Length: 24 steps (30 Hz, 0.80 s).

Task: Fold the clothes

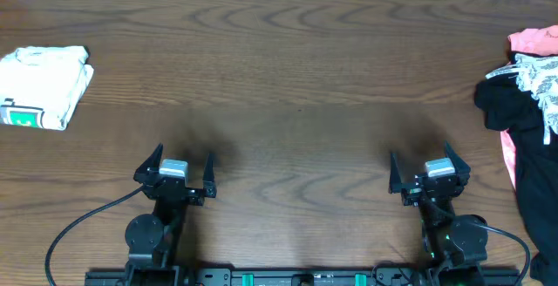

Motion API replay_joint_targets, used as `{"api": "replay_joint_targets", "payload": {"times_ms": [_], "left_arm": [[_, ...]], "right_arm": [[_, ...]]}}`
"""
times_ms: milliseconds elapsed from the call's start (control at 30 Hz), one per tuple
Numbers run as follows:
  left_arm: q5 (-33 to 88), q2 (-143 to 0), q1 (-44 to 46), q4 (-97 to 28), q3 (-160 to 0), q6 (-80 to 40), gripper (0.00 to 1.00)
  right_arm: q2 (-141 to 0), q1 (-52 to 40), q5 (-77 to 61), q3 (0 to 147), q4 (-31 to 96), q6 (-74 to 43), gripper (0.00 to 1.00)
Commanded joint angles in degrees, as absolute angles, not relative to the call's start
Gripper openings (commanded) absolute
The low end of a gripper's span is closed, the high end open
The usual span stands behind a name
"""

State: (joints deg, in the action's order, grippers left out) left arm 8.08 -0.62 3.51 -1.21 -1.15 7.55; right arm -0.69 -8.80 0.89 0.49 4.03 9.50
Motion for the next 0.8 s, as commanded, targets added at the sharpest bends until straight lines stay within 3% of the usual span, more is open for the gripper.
{"api": "replay_joint_targets", "payload": {"times_ms": [0,767], "left_arm": [[7.92,-0.23,3.73,-3.38,-0.23,8.12,0.98],[7.92,-0.23,3.73,-3.38,-0.23,8.12,0.98]], "right_arm": [[-0.34,-8.25,0.60,0.32,4.19,9.91,0.99],[-0.34,-8.25,0.60,0.32,4.19,9.91,0.99]]}}
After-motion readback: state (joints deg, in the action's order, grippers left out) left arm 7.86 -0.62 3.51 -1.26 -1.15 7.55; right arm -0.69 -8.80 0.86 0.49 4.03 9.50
